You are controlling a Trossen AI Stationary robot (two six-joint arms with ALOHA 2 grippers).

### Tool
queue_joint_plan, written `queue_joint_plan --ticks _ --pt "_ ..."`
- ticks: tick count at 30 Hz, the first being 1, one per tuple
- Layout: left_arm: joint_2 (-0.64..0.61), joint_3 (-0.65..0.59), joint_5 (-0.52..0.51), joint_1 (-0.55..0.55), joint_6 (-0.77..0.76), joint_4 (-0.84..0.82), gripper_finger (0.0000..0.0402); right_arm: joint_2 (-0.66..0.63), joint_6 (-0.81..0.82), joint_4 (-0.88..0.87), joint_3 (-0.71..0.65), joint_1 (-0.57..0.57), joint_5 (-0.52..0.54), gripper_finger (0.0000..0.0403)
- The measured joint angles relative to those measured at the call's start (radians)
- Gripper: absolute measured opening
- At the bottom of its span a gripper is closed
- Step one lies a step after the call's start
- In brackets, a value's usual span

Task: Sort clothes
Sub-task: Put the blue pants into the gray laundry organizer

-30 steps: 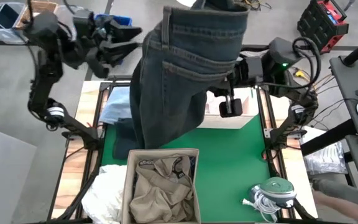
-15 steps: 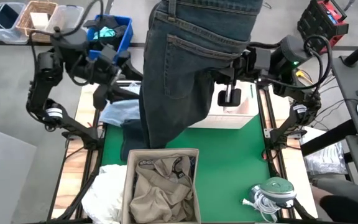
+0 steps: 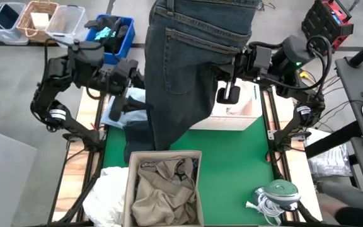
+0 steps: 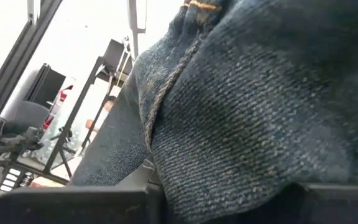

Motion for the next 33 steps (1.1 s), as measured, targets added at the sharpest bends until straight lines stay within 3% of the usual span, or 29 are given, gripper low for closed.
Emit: queue_joint_plan --ticks 5,13,21,29,33 --pt "-0.022 0.0 -0.173 -0.003 -0.035 -0.012 0.03 0.0 -0.005 0.012 0.0 0.0 0.008 0.0068" --pt "-0.045 0.0 -0.194 -0.038 -0.14 -0.049 0.03 0.006 -0.034 0.013 0.0 0.0 0.052 0.0068" --pt "-0.074 0.0 -0.433 -0.101 -0.328 -0.203 0.03 0.007 -0.027 0.012 0.0 0.0 0.052 0.0068" --pt "-0.071 -0.017 -0.458 -0.226 -0.224 -0.159 0.03 0.007 -0.027 0.011 0.0 0.0 0.052 0.0068" --pt "-0.075 -0.097 -0.633 -0.289 -0.244 -0.158 0.03 0.007 -0.025 0.015 0.0 0.0 0.052 0.0068"
